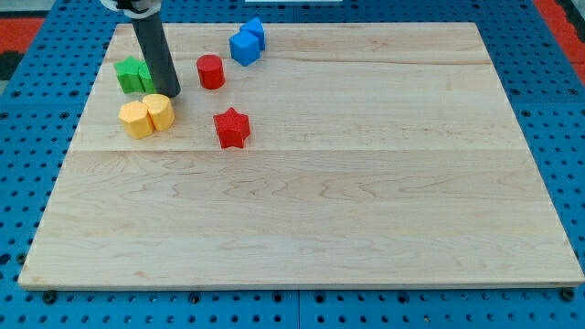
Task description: Move the green star into the green circle
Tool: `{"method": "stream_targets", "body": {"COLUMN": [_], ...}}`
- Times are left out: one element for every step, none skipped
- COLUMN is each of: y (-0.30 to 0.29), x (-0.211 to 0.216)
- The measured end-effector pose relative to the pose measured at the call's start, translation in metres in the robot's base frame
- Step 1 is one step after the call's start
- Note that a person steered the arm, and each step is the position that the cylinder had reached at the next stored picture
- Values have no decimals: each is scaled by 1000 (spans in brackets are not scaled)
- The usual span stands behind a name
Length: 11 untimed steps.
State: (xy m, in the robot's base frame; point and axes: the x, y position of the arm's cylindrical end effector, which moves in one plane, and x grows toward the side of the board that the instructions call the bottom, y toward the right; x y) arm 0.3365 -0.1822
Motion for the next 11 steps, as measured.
{"method": "stream_targets", "body": {"y": [-20,-11,-44,-45,-45,-37,-15,-62,-99,-98,-59], "x": [-11,12,13,-5,-38,-61,-33,0,-5,-34,-47]}}
